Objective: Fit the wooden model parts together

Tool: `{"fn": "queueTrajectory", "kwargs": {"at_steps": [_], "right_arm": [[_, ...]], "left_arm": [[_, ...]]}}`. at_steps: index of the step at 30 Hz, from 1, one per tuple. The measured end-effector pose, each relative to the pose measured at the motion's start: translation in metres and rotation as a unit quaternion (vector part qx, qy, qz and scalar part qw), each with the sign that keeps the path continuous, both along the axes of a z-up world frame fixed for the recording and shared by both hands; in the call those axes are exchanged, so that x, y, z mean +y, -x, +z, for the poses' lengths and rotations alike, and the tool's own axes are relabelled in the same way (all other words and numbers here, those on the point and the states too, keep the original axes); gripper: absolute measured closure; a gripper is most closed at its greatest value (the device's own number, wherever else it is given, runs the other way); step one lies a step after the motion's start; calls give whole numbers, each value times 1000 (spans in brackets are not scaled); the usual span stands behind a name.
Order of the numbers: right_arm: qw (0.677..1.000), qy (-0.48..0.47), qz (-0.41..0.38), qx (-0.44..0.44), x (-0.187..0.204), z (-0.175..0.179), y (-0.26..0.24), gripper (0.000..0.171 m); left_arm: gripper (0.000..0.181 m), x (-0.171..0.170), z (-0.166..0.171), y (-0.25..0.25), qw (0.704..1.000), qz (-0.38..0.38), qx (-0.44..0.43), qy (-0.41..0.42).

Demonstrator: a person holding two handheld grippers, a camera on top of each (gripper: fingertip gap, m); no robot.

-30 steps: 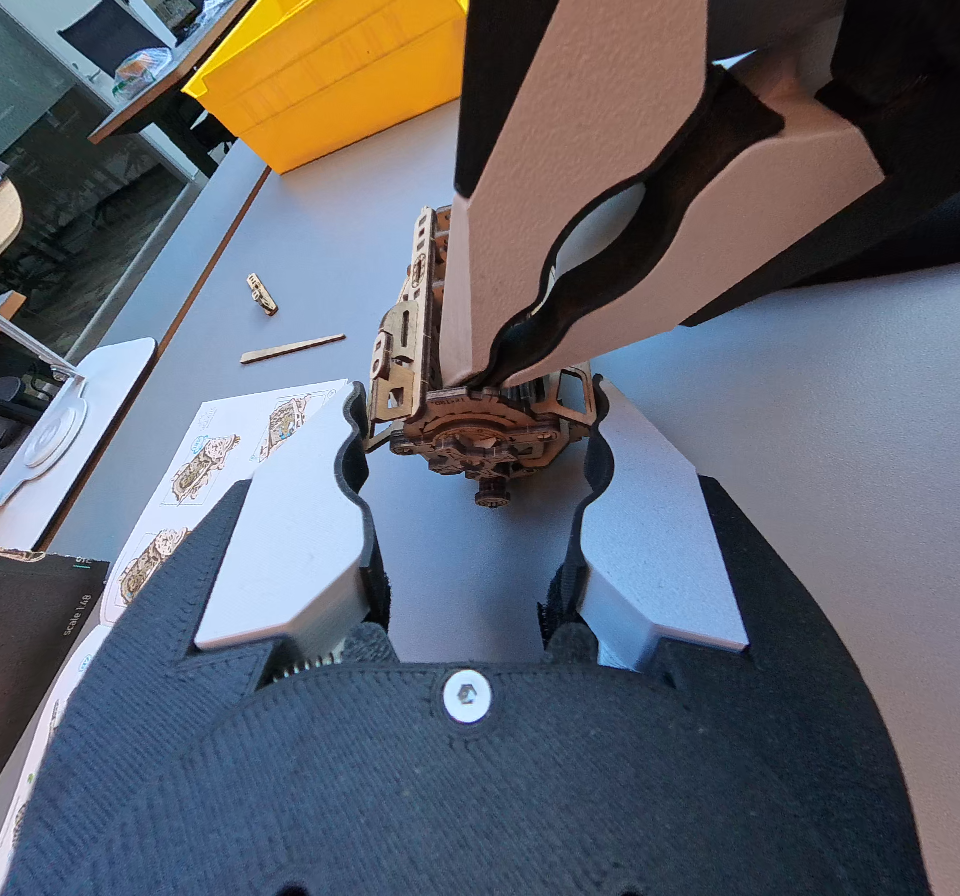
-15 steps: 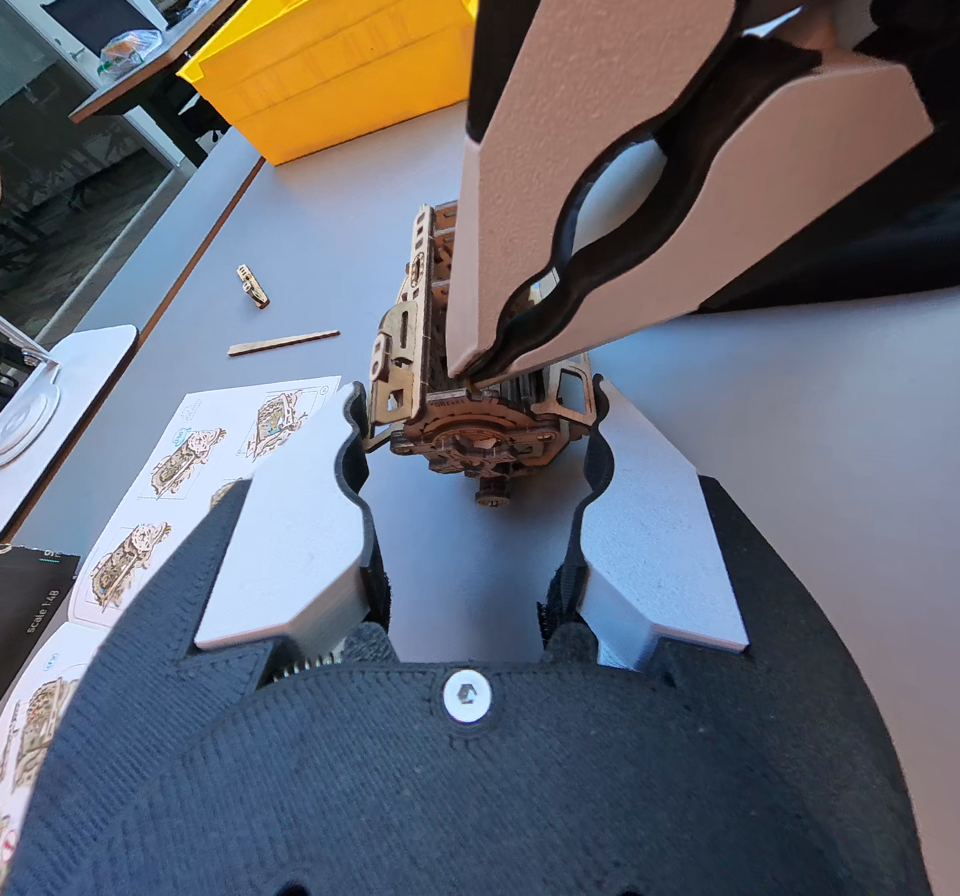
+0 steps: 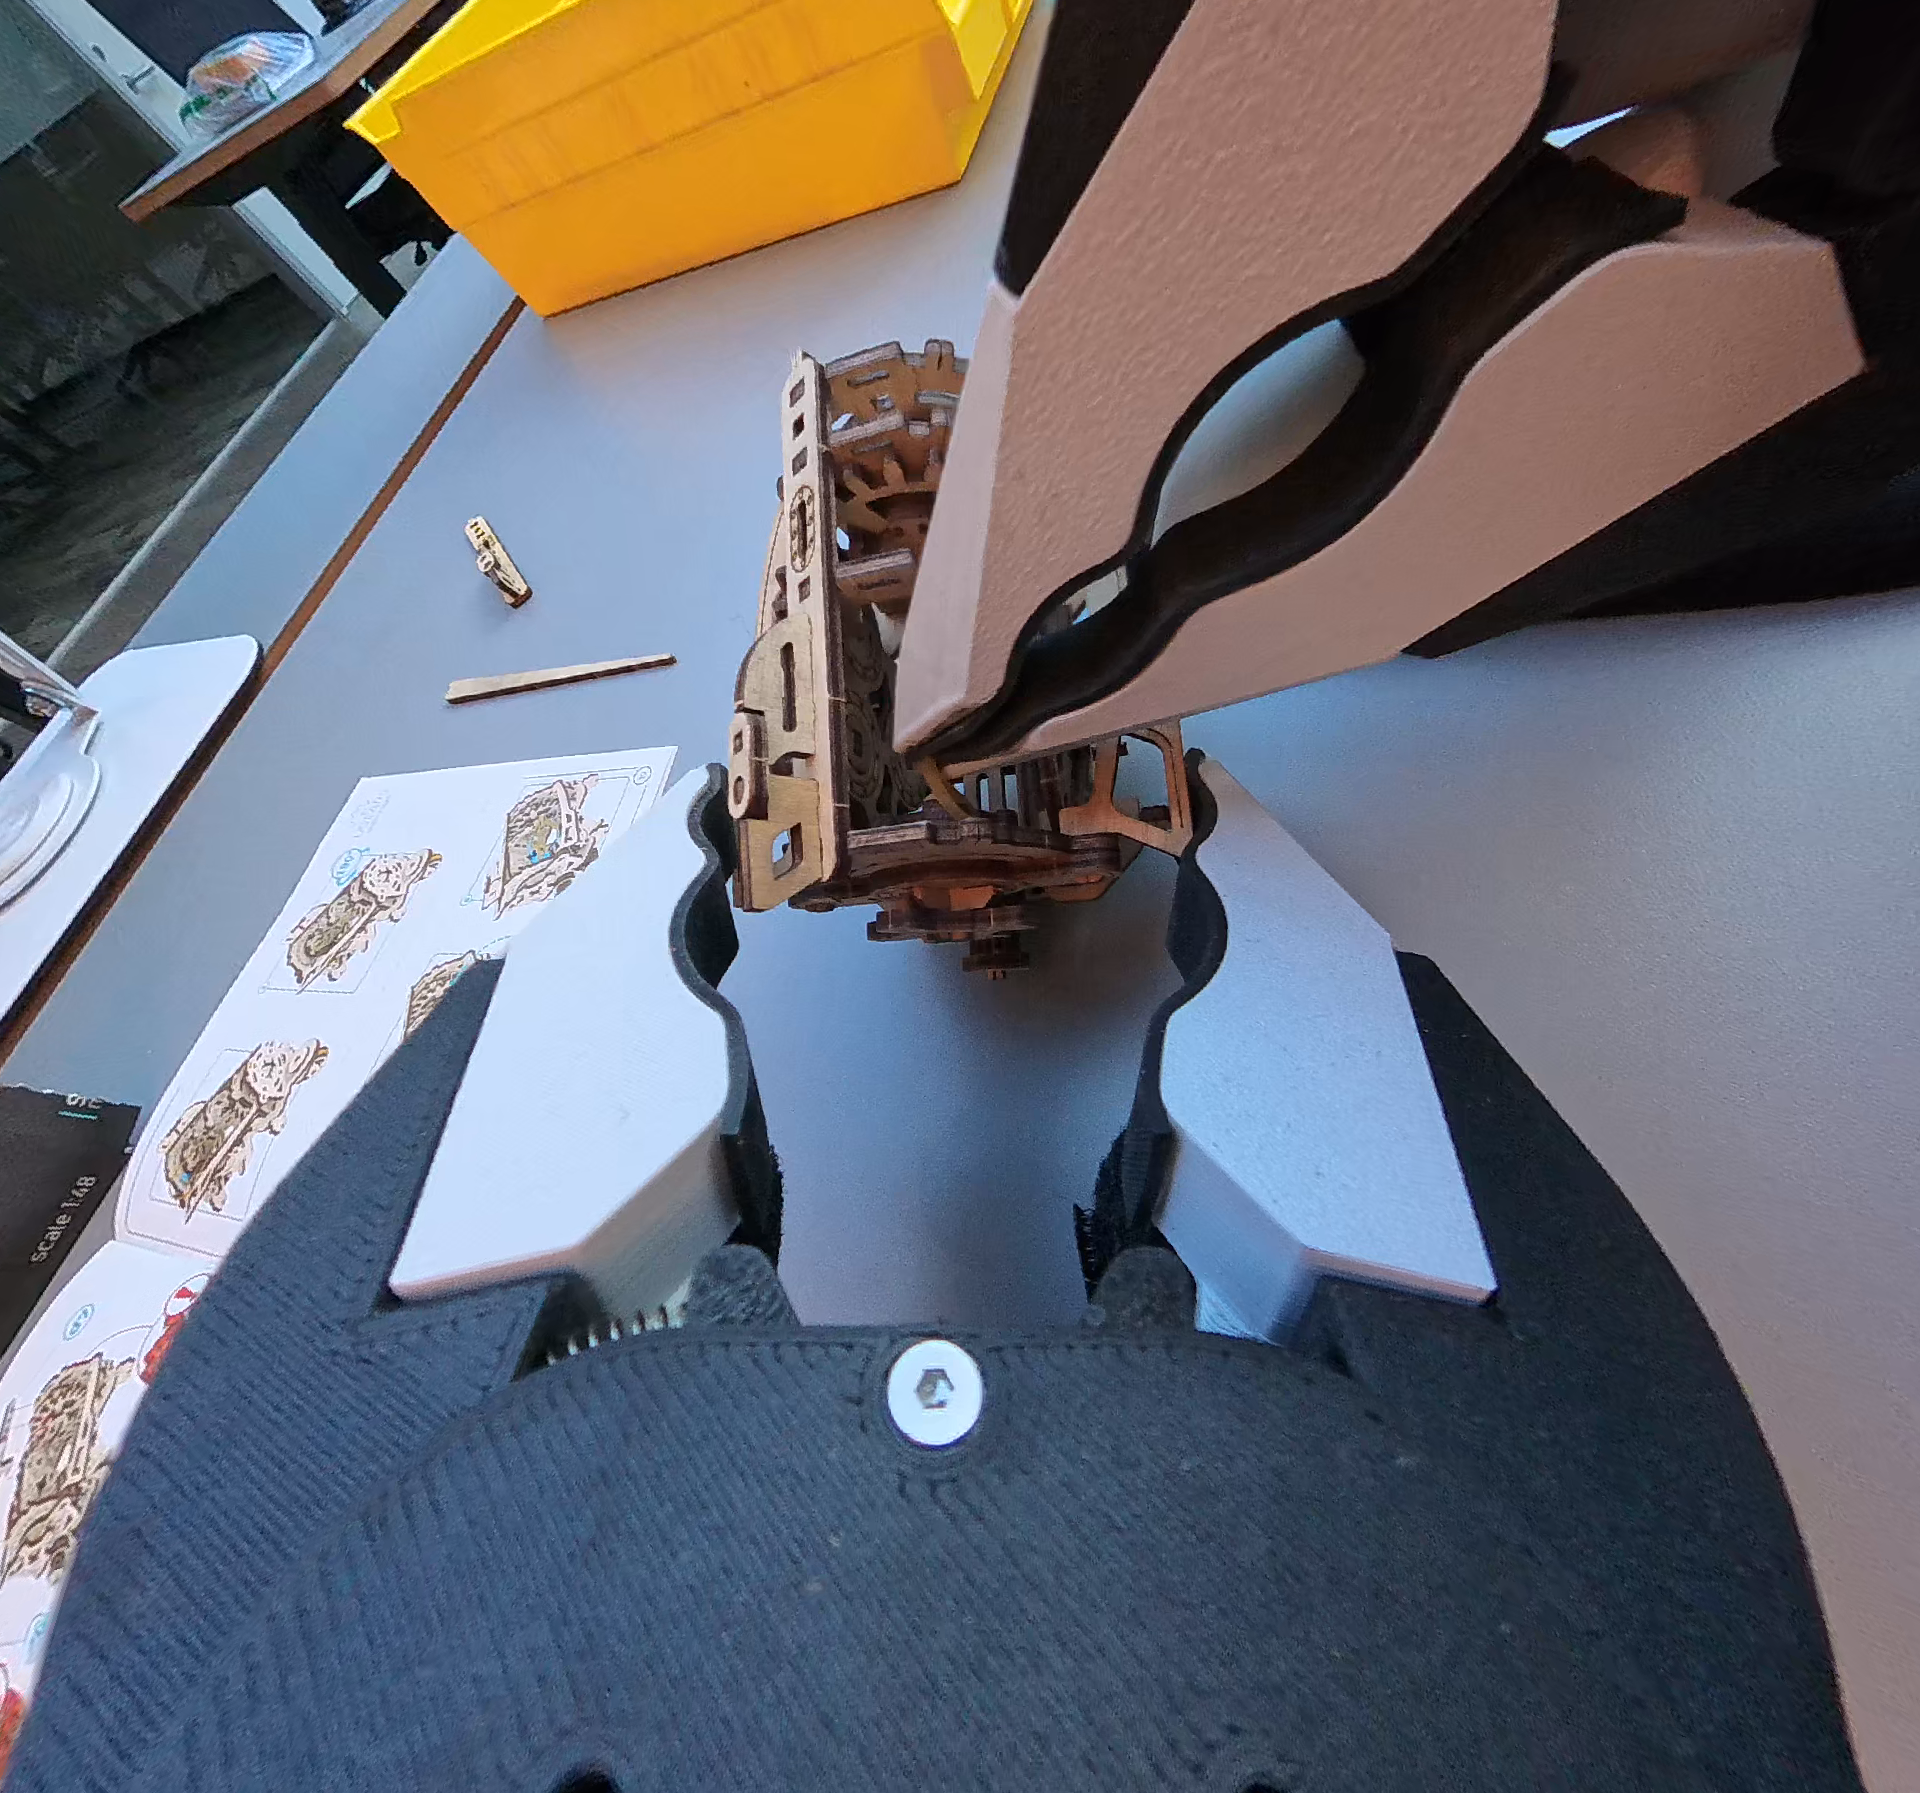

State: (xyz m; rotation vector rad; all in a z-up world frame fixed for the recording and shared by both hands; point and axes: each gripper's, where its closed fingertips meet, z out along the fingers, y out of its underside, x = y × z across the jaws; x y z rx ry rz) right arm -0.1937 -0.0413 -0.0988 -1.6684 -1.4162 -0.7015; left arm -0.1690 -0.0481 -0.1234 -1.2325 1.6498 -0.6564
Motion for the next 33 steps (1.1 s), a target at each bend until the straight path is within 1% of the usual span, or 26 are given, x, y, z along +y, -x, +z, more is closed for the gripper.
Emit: {"fn": "queueTrajectory", "kwargs": {"at_steps": [5,7,12,14,21,25,29,33], "right_arm": [[1000,17,6,15,-3,-1,-2,171],[1000,18,13,7,-4,-2,-5,171],[998,31,10,47,-3,-2,-6,171],[998,30,17,59,-5,0,-2,171],[999,26,17,33,-5,-4,-3,171],[996,65,11,61,-7,-5,-5,171],[986,129,5,107,-8,-8,-5,171],[981,149,12,121,-9,-8,-5,171]], "left_arm": [[98,0,3,1,1000,-1,-4,2],[98,0,4,1,1000,-3,-2,3],[98,-1,3,2,1000,-8,5,7],[98,-3,2,2,1000,-11,10,19],[98,-3,0,1,997,-8,18,75],[98,-3,0,1,997,-10,19,75],[98,-3,0,1,998,-13,22,58],[98,-4,0,1,999,-16,23,42]]}}
